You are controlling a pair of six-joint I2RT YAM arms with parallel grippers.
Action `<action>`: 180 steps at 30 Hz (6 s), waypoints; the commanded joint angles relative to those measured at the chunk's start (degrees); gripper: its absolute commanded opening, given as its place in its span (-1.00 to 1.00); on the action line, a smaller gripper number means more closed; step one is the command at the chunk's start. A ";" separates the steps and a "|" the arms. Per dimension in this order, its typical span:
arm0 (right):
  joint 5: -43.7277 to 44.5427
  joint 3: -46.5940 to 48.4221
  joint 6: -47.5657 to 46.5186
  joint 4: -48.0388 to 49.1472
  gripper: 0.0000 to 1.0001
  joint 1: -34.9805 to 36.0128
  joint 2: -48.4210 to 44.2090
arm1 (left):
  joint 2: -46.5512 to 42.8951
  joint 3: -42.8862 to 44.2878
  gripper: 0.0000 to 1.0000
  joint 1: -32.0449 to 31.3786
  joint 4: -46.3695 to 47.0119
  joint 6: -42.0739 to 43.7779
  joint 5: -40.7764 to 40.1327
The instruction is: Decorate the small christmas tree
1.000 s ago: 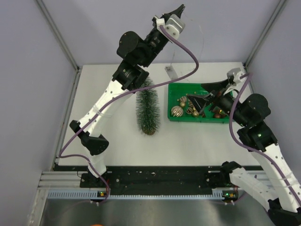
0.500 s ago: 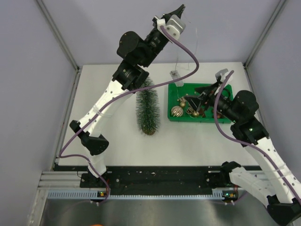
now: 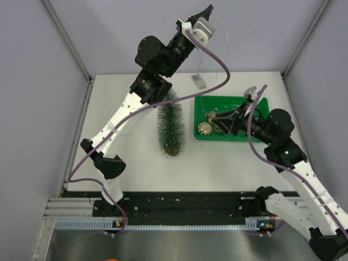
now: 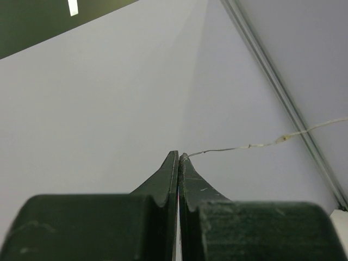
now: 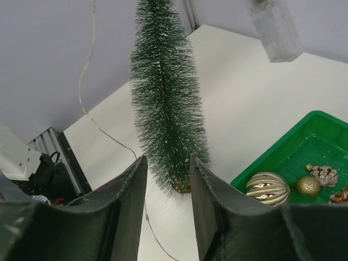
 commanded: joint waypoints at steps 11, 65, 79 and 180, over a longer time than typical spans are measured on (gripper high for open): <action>13.57 -1.81 2.05 -3.03 0.50 0.56 -5.80 | -3.29 1.92 -1.00 0.30 1.31 0.97 -0.36; 7.08 -3.31 -4.10 -1.71 0.37 0.47 -5.12 | -4.00 1.74 -1.00 0.12 0.26 1.59 -0.18; 11.97 0.81 -4.54 1.20 -1.00 0.56 0.16 | -4.70 1.30 -1.00 1.70 1.22 4.05 -2.03; 16.92 35.37 -10.34 9.80 -1.00 -1.37 33.56 | -37.58 -63.21 -1.00 36.33 -24.27 -25.31 8.26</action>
